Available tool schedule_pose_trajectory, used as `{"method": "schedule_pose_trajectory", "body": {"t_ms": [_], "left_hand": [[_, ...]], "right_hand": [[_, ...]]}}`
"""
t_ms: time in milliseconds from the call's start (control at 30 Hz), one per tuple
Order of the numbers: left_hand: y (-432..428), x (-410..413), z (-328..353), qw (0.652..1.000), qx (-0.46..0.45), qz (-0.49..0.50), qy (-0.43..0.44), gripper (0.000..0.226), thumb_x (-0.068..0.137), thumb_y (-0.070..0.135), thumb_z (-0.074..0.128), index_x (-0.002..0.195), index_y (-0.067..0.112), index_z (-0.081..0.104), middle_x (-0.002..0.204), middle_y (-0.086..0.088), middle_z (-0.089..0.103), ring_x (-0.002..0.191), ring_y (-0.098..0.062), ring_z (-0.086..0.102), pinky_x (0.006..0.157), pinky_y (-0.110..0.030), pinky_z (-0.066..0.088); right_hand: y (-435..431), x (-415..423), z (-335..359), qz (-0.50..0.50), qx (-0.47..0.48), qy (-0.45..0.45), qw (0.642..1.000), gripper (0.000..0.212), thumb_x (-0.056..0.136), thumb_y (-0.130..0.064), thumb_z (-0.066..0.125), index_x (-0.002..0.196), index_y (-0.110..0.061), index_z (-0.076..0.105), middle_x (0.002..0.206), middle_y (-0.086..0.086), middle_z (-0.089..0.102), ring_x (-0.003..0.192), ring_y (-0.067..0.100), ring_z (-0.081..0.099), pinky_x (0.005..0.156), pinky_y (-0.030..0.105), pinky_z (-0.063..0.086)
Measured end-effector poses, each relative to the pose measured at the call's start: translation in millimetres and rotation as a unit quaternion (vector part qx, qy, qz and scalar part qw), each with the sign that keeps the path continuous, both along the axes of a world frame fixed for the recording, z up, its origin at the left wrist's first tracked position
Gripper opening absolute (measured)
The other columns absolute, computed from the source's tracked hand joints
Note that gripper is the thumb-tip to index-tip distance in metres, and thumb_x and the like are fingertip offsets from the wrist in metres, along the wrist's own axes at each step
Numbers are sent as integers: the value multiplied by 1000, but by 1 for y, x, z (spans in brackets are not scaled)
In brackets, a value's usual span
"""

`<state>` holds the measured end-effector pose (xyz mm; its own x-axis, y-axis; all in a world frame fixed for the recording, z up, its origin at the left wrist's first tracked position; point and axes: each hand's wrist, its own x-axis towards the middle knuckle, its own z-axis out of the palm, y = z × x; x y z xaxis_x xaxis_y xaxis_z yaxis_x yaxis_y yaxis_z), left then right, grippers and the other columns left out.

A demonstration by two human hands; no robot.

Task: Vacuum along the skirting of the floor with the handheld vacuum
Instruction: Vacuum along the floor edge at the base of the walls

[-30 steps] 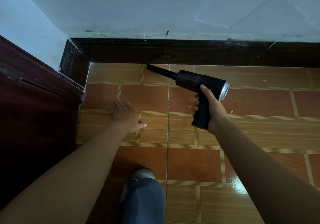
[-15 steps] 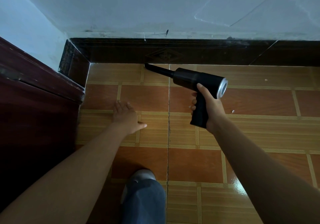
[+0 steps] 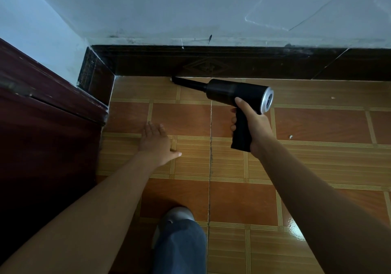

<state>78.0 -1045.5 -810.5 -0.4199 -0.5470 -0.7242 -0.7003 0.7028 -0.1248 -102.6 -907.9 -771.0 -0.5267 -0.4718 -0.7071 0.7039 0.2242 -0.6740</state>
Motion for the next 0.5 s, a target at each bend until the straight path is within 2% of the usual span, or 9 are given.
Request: {"method": "schedule_pose_trajectory", "body": {"t_ms": [233,400,500], "left_hand": [[0,0,-2,1000,-3,4,6,108,86,66,46,148,-5,-7,153,-33,-7,145,-41,-6,119,-44,2],[0,3,-1,1000,-9,2,14,108,86,66,45,148,-5,-7,153,-33,-6,145,-41,-4,120,-44,2],[0,4,0,1000,-11,1,21,106,87,65,45,148,-4,-6,154,-31,-6,145,-40,-5,119,-43,2]], "right_hand": [[15,-14,3,-3,13,26,1000,41,74,-34,75,99,-3,63,68,5,58,53,16,54,58,30,49],[13,-9,4,36,13,83,996,27,76,-30,74,88,-8,64,69,8,58,55,18,55,61,34,50],[10,-5,6,62,8,124,990,23,78,-26,73,88,-8,61,67,7,58,55,18,56,59,33,50]]}}
